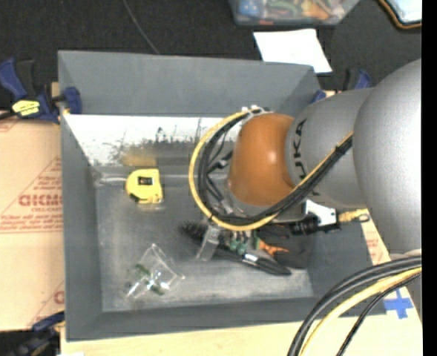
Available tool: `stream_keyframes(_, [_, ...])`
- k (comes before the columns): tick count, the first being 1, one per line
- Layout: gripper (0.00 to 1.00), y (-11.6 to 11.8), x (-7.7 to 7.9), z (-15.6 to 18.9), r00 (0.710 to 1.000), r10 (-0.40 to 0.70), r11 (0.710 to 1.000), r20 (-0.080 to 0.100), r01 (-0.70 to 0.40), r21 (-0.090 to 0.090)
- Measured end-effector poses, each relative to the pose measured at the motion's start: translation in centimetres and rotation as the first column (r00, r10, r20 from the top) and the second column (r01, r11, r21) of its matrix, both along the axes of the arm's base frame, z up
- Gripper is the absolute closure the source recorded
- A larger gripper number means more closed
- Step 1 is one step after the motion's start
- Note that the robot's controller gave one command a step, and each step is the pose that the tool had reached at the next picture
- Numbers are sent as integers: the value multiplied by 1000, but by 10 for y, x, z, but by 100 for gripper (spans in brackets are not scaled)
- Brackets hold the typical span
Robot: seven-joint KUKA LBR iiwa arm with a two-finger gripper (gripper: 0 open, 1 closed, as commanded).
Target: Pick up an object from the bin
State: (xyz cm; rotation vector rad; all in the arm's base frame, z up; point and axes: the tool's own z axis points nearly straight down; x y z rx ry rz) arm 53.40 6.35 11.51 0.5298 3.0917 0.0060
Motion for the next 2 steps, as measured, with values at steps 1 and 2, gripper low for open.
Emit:
stream_keyframes(1, [100,0,1,38,1000,3,1000,2,-3,0])
stream_keyframes(2, [100,0,1,56,1000,3,1000,6,-3,1])
